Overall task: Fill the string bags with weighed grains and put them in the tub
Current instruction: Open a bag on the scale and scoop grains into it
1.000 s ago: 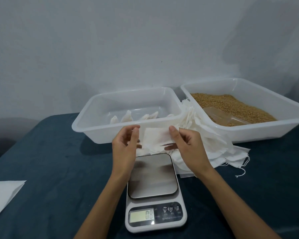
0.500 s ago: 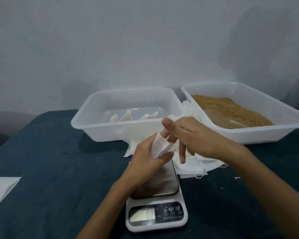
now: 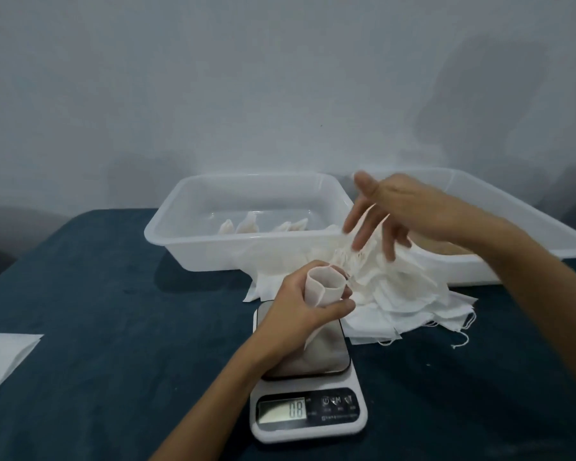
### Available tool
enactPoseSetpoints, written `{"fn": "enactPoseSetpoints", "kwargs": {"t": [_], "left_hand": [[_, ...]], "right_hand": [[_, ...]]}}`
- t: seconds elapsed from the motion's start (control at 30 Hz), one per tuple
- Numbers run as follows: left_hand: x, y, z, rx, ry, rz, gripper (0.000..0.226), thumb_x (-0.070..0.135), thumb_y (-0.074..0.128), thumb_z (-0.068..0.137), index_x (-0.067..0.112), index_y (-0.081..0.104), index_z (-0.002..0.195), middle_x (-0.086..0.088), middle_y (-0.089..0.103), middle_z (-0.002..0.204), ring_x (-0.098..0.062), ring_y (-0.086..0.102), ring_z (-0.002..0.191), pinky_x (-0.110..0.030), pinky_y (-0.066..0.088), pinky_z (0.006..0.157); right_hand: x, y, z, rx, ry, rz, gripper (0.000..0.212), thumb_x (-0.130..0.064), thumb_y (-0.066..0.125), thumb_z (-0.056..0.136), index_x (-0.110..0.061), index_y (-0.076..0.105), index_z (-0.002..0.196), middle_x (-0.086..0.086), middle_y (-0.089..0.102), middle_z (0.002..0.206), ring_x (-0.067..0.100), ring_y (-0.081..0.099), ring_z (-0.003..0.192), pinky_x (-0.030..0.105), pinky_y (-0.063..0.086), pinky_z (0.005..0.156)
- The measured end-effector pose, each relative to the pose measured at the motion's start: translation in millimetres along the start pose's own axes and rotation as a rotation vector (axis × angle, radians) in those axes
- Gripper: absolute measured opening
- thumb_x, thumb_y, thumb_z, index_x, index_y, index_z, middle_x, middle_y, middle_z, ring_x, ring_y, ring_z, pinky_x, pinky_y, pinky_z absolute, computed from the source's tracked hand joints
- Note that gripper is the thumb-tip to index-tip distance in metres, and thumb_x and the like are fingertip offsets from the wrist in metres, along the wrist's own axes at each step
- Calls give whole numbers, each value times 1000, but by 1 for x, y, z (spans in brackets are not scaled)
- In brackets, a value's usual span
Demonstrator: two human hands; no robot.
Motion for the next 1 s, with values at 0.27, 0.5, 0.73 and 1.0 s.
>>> {"fn": "enactPoseSetpoints", "kwargs": {"t": [0.27, 0.5, 0.73, 1.0], "left_hand": [[-1, -6, 2, 75, 9, -26, 26, -1, 79, 88, 6, 65, 109, -18, 72, 98, -22, 69, 91, -42, 57, 85], [2, -9, 2, 105, 18, 12, 24, 1, 79, 87, 5, 66, 106, -15, 73, 97, -20, 70, 88, -32, 57, 82], [4, -13, 2, 133, 26, 31, 18, 4, 79, 87, 8, 69, 101, -7, 74, 96, -19, 71, 86, -20, 55, 72], [4, -13, 3, 132, 18, 41, 17, 3, 79, 87, 7, 68, 100, -7, 73, 99, -18, 70, 87, -21, 55, 74]], "right_hand": [[245, -108, -3, 188, 645, -655, 71, -50, 76, 85, -7, 54, 138, 11, 60, 137, 28, 58, 118, 36, 45, 94], [271, -105, 15, 145, 634, -746, 27, -34, 81, 78, -14, 69, 92, 5, 70, 96, 15, 57, 77, 30, 47, 69], [269, -103, 16, 131, 658, -741, 32, -23, 42, 105, -5, 58, 126, 7, 60, 109, 22, 54, 90, 33, 42, 80], [262, -128, 5, 294, 682, -1013, 13, -10, 59, 95, -6, 63, 106, 10, 66, 103, 24, 57, 85, 31, 46, 71]]}}
Point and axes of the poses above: each hand's wrist, its own z-axis towards the middle knuckle, its own y-axis out of the palm, x = y × z, the point moved 8 cm from there along z, towards the middle knuckle
